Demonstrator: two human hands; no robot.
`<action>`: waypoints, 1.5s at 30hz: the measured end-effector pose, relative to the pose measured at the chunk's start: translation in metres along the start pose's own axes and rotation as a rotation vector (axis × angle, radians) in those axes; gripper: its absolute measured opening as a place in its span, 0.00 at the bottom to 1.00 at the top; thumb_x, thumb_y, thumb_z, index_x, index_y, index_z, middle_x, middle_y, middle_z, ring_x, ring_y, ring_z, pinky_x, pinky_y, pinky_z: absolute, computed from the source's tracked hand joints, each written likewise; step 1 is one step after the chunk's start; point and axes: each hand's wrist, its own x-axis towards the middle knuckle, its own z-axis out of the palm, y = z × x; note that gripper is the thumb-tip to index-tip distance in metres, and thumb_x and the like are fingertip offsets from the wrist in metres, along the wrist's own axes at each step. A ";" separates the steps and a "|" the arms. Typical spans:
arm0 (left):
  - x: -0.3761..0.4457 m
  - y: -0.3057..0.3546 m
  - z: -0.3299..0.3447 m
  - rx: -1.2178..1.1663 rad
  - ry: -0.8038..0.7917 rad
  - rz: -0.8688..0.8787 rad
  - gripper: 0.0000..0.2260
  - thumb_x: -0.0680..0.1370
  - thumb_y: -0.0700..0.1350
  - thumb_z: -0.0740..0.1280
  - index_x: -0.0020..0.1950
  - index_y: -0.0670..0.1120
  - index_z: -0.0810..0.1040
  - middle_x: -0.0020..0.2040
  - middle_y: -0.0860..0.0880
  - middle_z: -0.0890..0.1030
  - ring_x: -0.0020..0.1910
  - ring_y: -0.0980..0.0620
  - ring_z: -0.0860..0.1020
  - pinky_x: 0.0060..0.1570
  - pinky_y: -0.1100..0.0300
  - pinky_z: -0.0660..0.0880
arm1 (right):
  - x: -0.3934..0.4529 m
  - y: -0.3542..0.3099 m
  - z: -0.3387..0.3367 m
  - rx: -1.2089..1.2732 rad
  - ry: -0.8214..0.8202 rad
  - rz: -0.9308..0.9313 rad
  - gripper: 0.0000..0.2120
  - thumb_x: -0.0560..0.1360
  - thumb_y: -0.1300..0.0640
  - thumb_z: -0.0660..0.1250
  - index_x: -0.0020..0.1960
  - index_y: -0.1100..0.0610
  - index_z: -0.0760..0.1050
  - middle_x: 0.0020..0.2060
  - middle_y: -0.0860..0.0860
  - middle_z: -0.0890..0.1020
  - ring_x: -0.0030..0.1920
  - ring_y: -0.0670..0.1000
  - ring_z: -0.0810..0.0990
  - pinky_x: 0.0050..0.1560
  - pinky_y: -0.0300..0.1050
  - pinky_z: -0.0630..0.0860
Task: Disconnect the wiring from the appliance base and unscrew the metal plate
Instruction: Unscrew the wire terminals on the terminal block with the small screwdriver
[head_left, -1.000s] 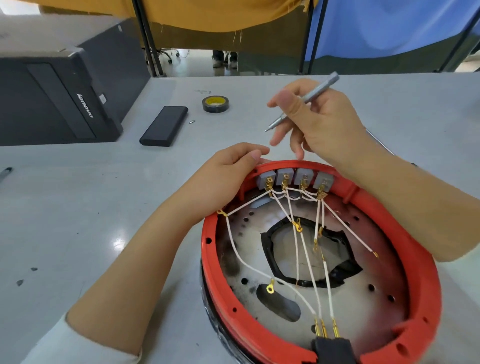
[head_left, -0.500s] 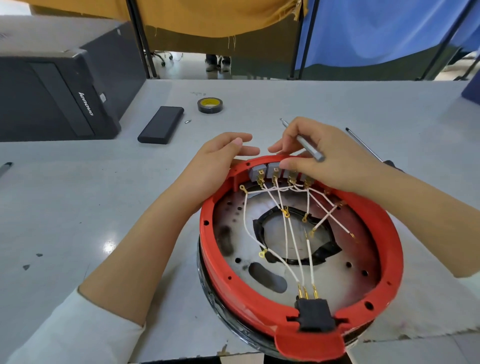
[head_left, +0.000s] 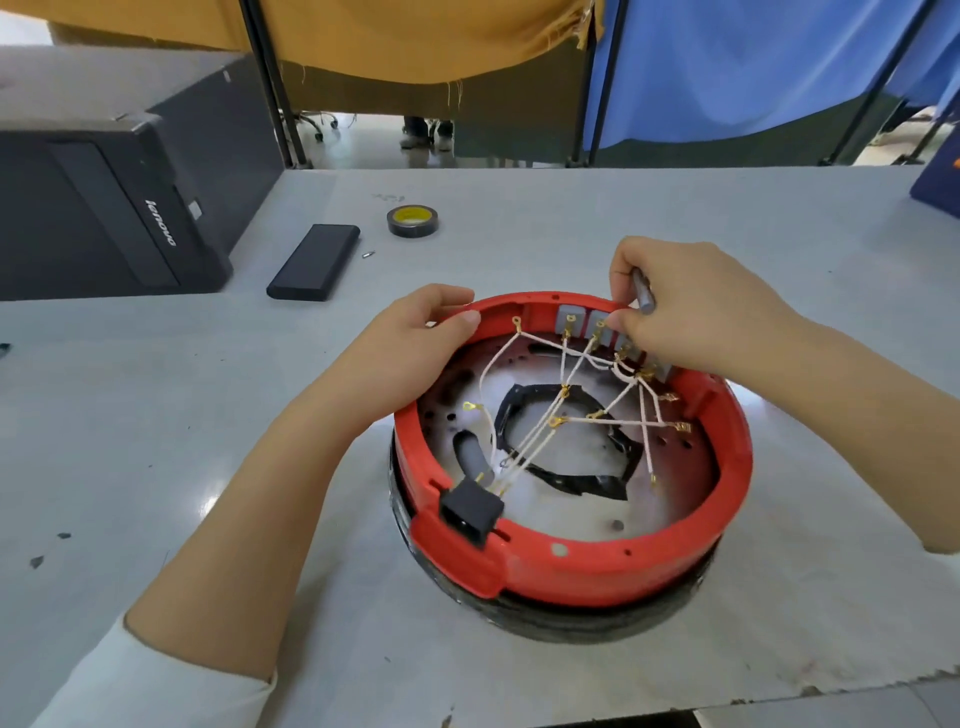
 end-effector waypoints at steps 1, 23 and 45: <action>0.000 0.000 -0.002 0.027 0.002 -0.011 0.13 0.79 0.52 0.61 0.64 0.57 0.72 0.57 0.60 0.77 0.55 0.60 0.76 0.56 0.64 0.70 | 0.000 0.000 -0.003 -0.023 -0.037 0.017 0.11 0.71 0.57 0.70 0.41 0.48 0.67 0.36 0.46 0.74 0.39 0.51 0.74 0.35 0.45 0.67; 0.004 0.000 -0.002 -0.041 0.075 0.077 0.08 0.79 0.49 0.63 0.57 0.54 0.77 0.48 0.60 0.83 0.47 0.63 0.80 0.46 0.72 0.73 | 0.032 -0.031 0.013 -0.157 -0.055 -0.240 0.13 0.75 0.52 0.67 0.38 0.48 0.63 0.36 0.45 0.76 0.36 0.48 0.70 0.29 0.42 0.57; 0.002 -0.003 -0.009 0.060 -0.105 0.219 0.11 0.79 0.42 0.64 0.59 0.53 0.79 0.53 0.61 0.82 0.53 0.65 0.78 0.58 0.68 0.71 | 0.016 -0.027 0.000 0.176 -0.179 -0.259 0.14 0.72 0.51 0.72 0.41 0.46 0.65 0.45 0.50 0.81 0.45 0.48 0.79 0.48 0.48 0.76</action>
